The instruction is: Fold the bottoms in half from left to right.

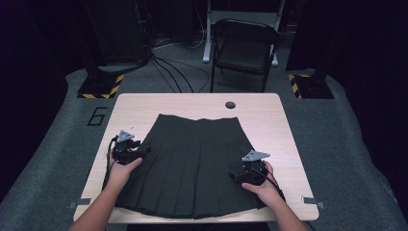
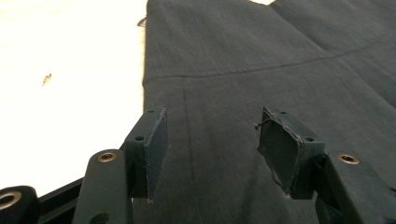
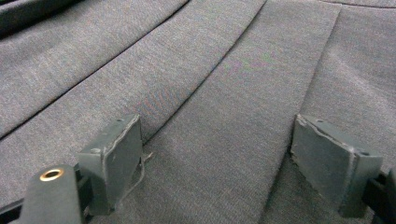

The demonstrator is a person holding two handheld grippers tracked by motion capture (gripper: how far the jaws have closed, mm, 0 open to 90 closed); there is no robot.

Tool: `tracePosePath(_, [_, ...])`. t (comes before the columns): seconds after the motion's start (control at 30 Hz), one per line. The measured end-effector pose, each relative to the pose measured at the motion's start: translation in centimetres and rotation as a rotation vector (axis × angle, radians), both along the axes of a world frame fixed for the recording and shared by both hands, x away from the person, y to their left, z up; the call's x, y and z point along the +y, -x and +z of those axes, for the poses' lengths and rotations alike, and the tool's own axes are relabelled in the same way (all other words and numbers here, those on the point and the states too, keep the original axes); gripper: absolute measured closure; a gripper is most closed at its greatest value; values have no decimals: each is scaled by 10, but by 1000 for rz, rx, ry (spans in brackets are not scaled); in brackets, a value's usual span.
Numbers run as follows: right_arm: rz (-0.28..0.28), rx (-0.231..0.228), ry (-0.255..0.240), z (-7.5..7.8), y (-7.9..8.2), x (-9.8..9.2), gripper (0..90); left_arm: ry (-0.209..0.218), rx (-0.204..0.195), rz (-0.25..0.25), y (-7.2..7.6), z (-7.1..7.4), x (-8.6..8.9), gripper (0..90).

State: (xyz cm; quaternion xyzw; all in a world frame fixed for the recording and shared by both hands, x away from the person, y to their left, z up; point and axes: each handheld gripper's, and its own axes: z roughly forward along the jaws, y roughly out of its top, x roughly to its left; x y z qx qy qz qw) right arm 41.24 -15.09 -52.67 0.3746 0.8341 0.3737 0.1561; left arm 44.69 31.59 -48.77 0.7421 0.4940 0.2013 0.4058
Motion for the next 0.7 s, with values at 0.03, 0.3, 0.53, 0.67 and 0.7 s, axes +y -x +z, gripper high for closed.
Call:
tracePosePath(0.03, [0, 0, 0, 0, 0, 0, 167, 0, -3, 5, -2, 0, 0, 415])
tracePosePath(0.3, [-4, 4, -4, 0, 0, 0, 167, 29, 26, 65, -18, -4, 9, 449])
tracePosePath(0.53, [-5, 4, -5, 0, 0, 0, 167, 14, 51, 96, -28, -12, 15, 481])
tracePosePath(0.67, [-6, 5, -6, 0, 0, 0, 167, -6, 61, 107, -33, -18, 16, 497])
tracePosePath(0.7, [-5, 5, -6, 0, 0, 0, 167, -15, 71, 107, -34, -19, 17, 497])
